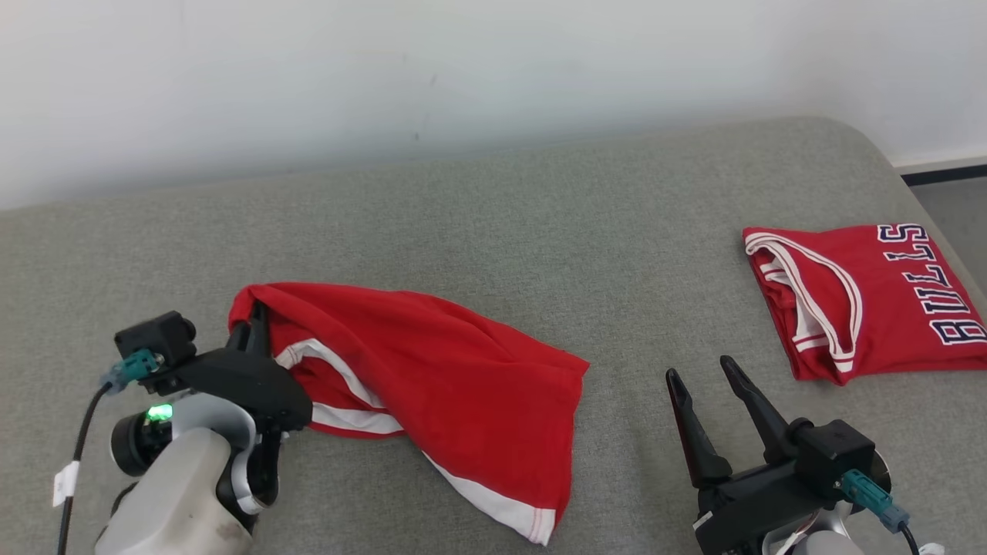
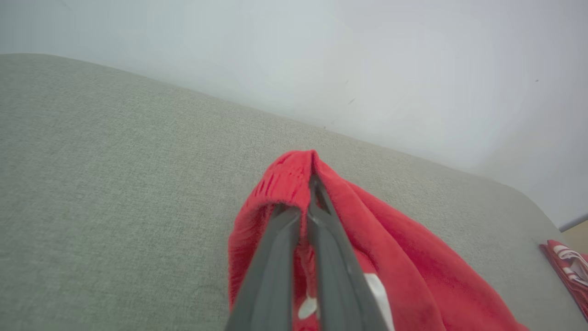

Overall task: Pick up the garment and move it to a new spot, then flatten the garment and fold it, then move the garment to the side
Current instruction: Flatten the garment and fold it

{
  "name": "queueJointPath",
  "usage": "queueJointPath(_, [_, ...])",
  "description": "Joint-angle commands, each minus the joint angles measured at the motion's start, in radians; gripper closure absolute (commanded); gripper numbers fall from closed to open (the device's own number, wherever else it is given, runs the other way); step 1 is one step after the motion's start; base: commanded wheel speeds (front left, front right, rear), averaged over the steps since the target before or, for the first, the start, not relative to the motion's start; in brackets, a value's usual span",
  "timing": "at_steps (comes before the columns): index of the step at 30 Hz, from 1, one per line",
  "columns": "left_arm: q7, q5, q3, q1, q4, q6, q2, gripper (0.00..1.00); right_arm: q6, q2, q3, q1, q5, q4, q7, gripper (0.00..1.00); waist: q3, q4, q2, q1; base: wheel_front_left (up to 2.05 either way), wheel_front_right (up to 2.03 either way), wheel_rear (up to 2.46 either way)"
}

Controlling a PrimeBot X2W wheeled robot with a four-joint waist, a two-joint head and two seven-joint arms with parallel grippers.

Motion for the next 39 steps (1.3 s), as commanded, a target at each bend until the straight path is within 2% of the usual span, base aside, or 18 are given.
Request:
queueJointPath(1, [-0.011, 0.003, 0.008, -0.018, 0.017, -0.008, 0.006, 1.00, -0.002, -0.007, -0.001, -0.008, 0.007, -0.001, -0.004, 0.00, 0.014, -0.014, 0.0000, 0.0000, 0.00, 0.00, 0.00])
queueJointPath(5, [-0.026, 0.017, 0.018, -0.051, 0.068, -0.027, -0.002, 1.00, -0.002, -0.010, -0.006, -0.015, 0.007, -0.002, -0.004, 0.00, 0.025, -0.019, 0.0000, 0.0000, 0.00, 0.00, 0.00])
queueJointPath(6, [-0.029, 0.026, 0.016, -0.058, 0.081, -0.029, -0.002, 0.65, -0.002, -0.010, -0.007, -0.016, 0.007, -0.001, -0.004, 0.00, 0.027, -0.019, 0.0000, 0.0000, 0.00, 0.00, 0.00])
queueJointPath(7, [-0.031, 0.031, 0.013, -0.063, 0.096, -0.031, -0.005, 0.00, -0.002, -0.010, -0.007, -0.017, 0.006, -0.001, -0.004, 0.00, 0.028, -0.018, 0.0000, 0.0000, 0.00, 0.00, 0.00])
queueJointPath(12, [-0.039, 0.049, 0.019, -0.046, 0.124, -0.051, -0.025, 0.00, -0.002, -0.005, -0.009, -0.012, 0.005, 0.000, -0.004, 0.00, 0.024, 0.001, 0.0000, 0.0000, 0.00, 0.00, 0.00])
queueJointPath(15, [-0.041, 0.071, 0.042, -0.018, 0.090, -0.071, -0.034, 0.00, -0.002, -0.005, -0.014, -0.001, 0.006, 0.002, -0.004, 0.00, 0.015, 0.021, 0.0000, 0.0000, 0.00, 0.00, 0.00])
queueJointPath(26, [-0.041, 0.291, 0.235, 0.267, -0.224, -0.120, -0.063, 0.00, -0.002, -0.015, 0.005, 0.025, 0.016, 0.019, -0.004, 0.00, -0.035, 0.074, 0.0000, 0.0000, 0.00, 0.00, 0.00])
queueJointPath(33, [-0.040, 0.446, 0.348, 0.474, -0.450, -0.180, -0.110, 0.00, -0.002, -0.023, 0.027, 0.048, 0.029, 0.035, -0.004, 0.00, -0.063, 0.094, 0.0000, 0.0000, 0.00, 0.00, 0.00])
queueJointPath(39, [-0.040, 0.567, 0.437, 0.615, -0.582, -0.225, -0.141, 0.00, -0.002, -0.025, 0.039, 0.058, 0.037, 0.050, -0.004, 0.00, -0.077, 0.104, 0.0000, 0.0000, 0.00, 0.00, 0.00])
